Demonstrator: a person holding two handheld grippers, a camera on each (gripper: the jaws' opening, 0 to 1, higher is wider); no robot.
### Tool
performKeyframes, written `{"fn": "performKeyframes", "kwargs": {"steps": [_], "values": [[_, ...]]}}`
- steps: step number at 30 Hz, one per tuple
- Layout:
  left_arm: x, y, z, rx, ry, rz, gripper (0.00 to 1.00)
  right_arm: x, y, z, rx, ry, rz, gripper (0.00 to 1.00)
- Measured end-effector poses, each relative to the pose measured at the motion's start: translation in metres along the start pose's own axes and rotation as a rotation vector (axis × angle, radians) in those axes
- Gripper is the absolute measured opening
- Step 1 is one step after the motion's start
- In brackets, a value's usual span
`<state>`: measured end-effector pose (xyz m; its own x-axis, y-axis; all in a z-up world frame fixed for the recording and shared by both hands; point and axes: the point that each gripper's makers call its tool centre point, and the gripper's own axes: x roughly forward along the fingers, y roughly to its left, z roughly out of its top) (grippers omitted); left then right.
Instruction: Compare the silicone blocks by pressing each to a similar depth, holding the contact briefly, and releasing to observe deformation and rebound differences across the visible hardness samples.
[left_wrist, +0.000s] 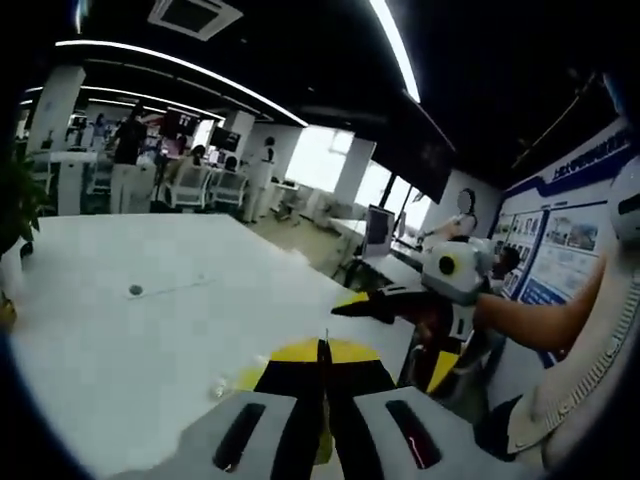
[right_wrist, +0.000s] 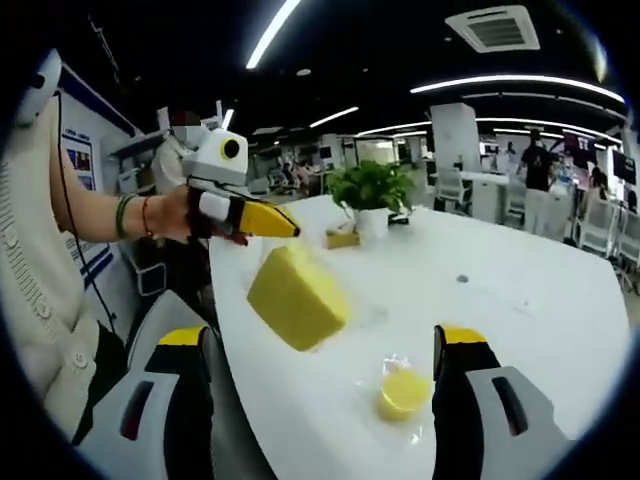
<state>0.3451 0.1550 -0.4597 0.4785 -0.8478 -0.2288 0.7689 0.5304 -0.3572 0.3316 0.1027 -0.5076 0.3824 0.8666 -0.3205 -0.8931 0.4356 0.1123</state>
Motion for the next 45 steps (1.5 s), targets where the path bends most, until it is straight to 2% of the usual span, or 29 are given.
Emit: {"fn": "performKeyframes", "kwargs": {"steps": [10,24,29,34,38,43,45], "values": [[0.000,0.000,0.005,0.026,0.027,-0.029,0.00,0.030,0.001,0.014,-0.071,0.044,0.079,0.86],[0.004,-0.005,0.013,0.096,0.063,-0.090,0.00,0.061,0.004,0.017,-0.118,0.103,0.162,0.82],[0.003,-0.012,0.012,0.107,0.084,-0.138,0.00,0.070,0.011,0.013,-0.123,0.138,0.202,0.80],[0.005,-0.013,0.012,0.112,0.104,-0.158,0.00,0.076,0.016,0.009,-0.130,0.168,0.235,0.76],[0.006,-0.016,0.013,0.127,0.115,-0.174,0.00,0.078,0.020,0.008,-0.144,0.178,0.249,0.68],[0.004,-0.022,0.014,0.148,0.114,-0.205,0.00,0.082,0.023,0.006,-0.132,0.192,0.269,0.66],[0.003,-0.025,0.015,0.158,0.114,-0.219,0.00,0.082,0.025,0.005,-0.134,0.203,0.280,0.62]]}}
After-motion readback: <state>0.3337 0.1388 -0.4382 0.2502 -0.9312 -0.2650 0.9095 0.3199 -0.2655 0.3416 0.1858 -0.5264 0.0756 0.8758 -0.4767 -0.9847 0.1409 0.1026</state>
